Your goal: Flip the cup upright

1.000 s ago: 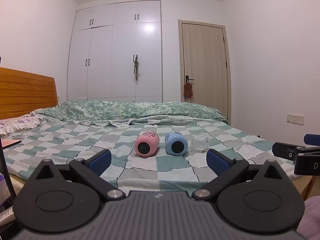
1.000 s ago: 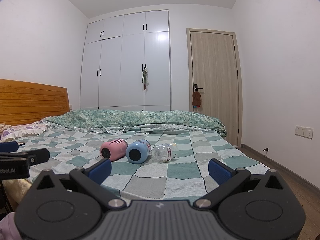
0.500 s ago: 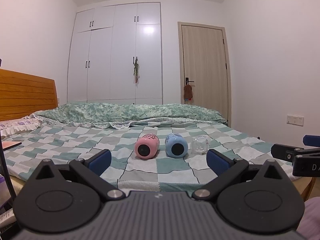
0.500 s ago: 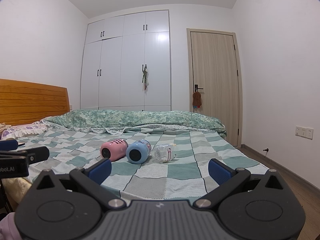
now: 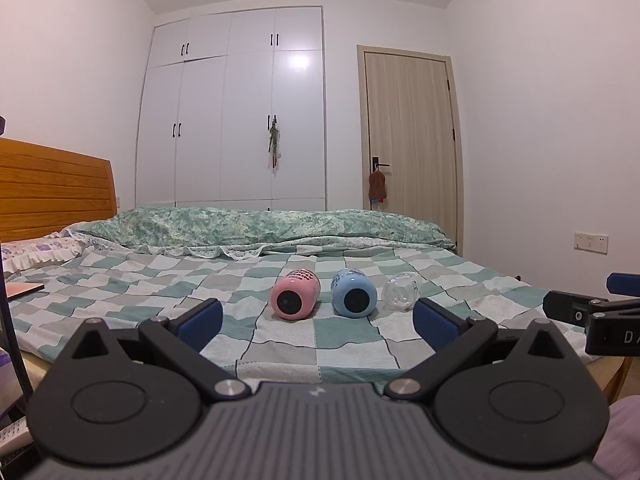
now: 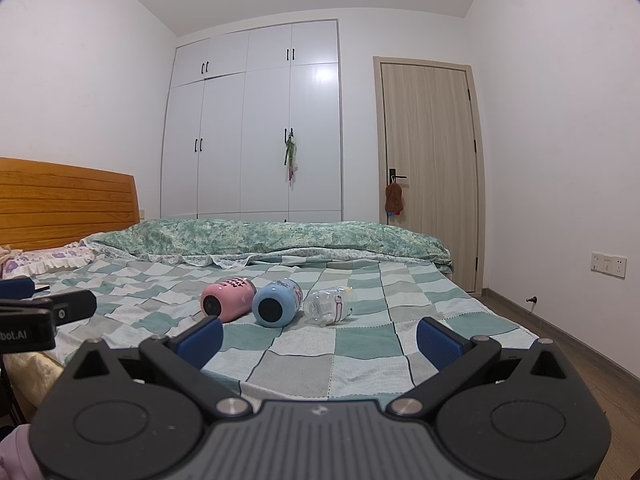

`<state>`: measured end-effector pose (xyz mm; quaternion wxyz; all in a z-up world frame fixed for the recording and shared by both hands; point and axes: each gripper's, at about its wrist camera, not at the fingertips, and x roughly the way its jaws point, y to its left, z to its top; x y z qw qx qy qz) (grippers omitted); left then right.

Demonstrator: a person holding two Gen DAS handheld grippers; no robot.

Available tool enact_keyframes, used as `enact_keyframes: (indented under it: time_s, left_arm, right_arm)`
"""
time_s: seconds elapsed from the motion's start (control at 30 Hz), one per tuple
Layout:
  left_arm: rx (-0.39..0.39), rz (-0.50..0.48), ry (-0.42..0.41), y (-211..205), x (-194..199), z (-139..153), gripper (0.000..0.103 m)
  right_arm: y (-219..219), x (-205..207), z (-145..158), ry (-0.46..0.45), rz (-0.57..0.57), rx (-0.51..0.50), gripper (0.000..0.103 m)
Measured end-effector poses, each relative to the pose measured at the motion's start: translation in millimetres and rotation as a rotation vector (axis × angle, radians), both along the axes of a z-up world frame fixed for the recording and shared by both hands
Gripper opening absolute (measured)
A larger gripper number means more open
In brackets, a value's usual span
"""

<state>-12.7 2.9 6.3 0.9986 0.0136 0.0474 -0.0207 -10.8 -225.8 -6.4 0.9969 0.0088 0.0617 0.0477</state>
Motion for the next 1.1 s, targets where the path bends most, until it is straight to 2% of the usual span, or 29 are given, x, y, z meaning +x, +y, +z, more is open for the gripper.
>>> enact_keyframes:
  time_s: [0.2,0.33,0.43,0.63,0.8,0.97,1.1]
  left_arm:
    - [0.003,0.002,0.003,0,1,0,0.103]
    - [0.002,0.005,0.018,3,15,3,0.103]
    - [0.007,0.003,0.025,7,37,12,0.103]
    - [0.043,-0.005,0.101,14,110,39,0.103]
    - [0.114,-0.009,0.169,12,177,57,0.103]
    - [0.174,-0.038,0.264,6,243,64,0.103]
    - [0.206,-0.052,0.372,4,298,60,0.103]
  right_arm:
    - [3,2,-1,0.009,-0.002,-0.006,0.103]
    - [-1,17,2,0.024,-0.005,-0.013,0.103]
    - [1,42,1,0.044,-0.003,-0.010,0.103]
    - [5,110,7,0.078,0.027,-0.005,0.103]
    - [11,178,11,0.100,0.058,-0.005,0.103]
    - [24,243,14,0.119,0.107,-0.028,0.103]
    - [40,291,16,0.141,0.170,-0.085,0.103]
